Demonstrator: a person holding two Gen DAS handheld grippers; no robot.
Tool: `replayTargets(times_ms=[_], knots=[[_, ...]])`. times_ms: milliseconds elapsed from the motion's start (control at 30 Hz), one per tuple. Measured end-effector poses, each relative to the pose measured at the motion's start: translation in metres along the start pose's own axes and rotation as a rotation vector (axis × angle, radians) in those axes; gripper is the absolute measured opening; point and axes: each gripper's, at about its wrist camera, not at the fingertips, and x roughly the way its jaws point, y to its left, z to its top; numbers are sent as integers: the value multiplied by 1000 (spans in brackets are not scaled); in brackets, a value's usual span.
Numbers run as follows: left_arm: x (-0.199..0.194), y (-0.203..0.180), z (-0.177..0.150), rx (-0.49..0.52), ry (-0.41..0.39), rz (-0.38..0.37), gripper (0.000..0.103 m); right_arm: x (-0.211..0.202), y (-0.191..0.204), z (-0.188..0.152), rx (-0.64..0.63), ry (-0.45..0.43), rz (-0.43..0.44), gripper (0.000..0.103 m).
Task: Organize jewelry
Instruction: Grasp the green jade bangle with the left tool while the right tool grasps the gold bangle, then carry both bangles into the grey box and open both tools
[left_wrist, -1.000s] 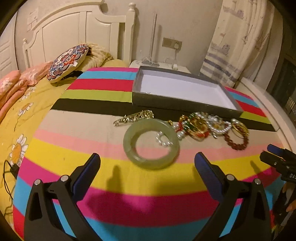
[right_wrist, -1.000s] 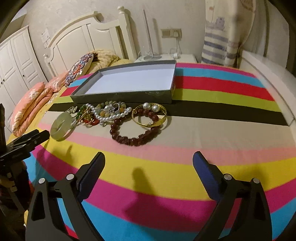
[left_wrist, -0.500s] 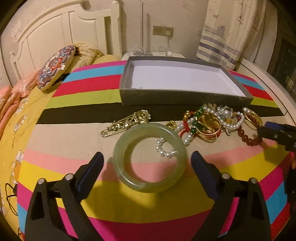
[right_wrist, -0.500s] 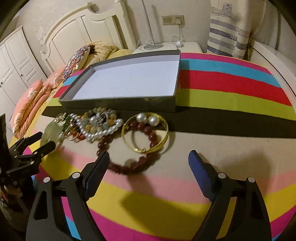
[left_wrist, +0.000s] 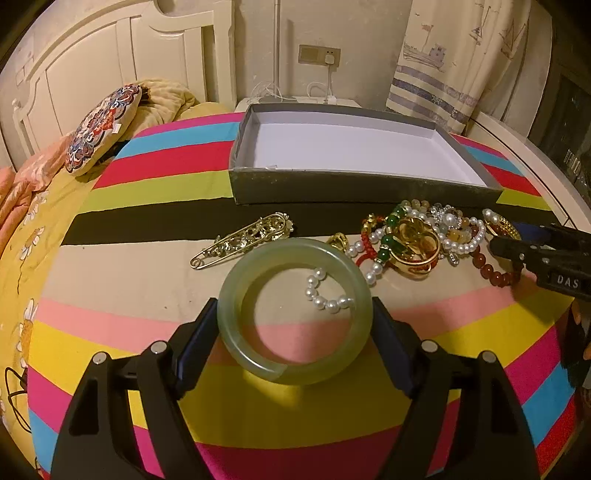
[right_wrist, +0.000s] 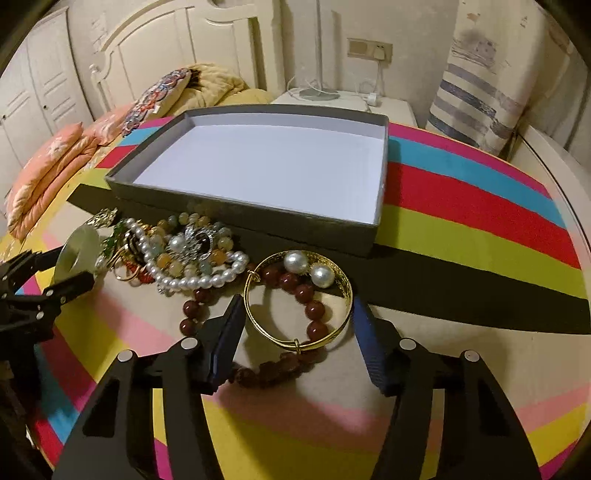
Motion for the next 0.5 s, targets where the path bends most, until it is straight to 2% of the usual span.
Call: replayTargets(times_ms=[267, 500], knots=[[-12, 2, -4, -45, -47, -9, 78, -15, -5, -2, 20, -79, 40, 58], [-25, 7, -9, -75, -96, -19, 78, -18, -8, 0, 38, -106, 56, 58]])
